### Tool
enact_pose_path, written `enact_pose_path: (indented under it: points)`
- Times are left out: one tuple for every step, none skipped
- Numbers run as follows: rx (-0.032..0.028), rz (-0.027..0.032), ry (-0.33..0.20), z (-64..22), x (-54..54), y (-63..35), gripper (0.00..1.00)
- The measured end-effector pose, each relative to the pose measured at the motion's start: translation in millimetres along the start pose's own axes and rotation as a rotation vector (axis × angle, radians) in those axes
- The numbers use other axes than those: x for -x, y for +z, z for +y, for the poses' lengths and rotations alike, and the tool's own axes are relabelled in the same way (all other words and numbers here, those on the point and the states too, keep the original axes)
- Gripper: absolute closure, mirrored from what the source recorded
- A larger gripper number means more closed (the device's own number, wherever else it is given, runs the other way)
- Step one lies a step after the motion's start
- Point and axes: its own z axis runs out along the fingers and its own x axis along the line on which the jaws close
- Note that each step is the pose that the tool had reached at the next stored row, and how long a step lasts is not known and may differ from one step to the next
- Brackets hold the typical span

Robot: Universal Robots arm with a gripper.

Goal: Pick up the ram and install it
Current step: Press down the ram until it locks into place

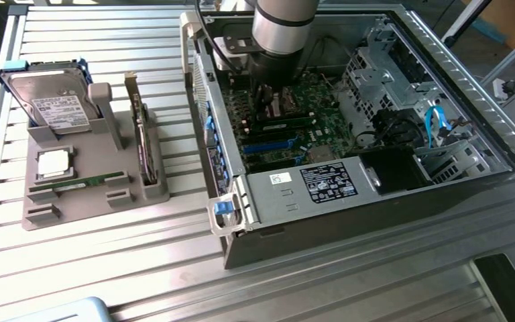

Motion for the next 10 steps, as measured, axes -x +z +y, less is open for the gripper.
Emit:
enact_pose_path:
  points:
    - [0.0000,0.0001,0.000,0.0,0.0,0.2,0.89]
    - [0.0000,0.0001,0.000,0.0,0.0,0.3,0.89]
    - [0.0000,0.0001,0.000,0.0,0.0,0.3,0.89]
    - [0.0000,0.0001,0.000,0.0,0.0,0.4,0.89]
    - [0.0000,-0.0001,0.000,0.0,0.0,0.5,0.89]
    - [0.0000,-0.0001,0.000,0.0,0.0,0.8,0.89]
    - [0.0000,-0.0001,0.000,0.0,0.0,1.1,0.89]
    - [0.0001,0.0002,0.000,0.0,0.0,1.4,0.89]
    - [0.0002,0.0003,0.000,0.0,0.0,1.7,0.89]
    - [0.0002,0.0003,0.000,0.0,0.0,2.0,0.89]
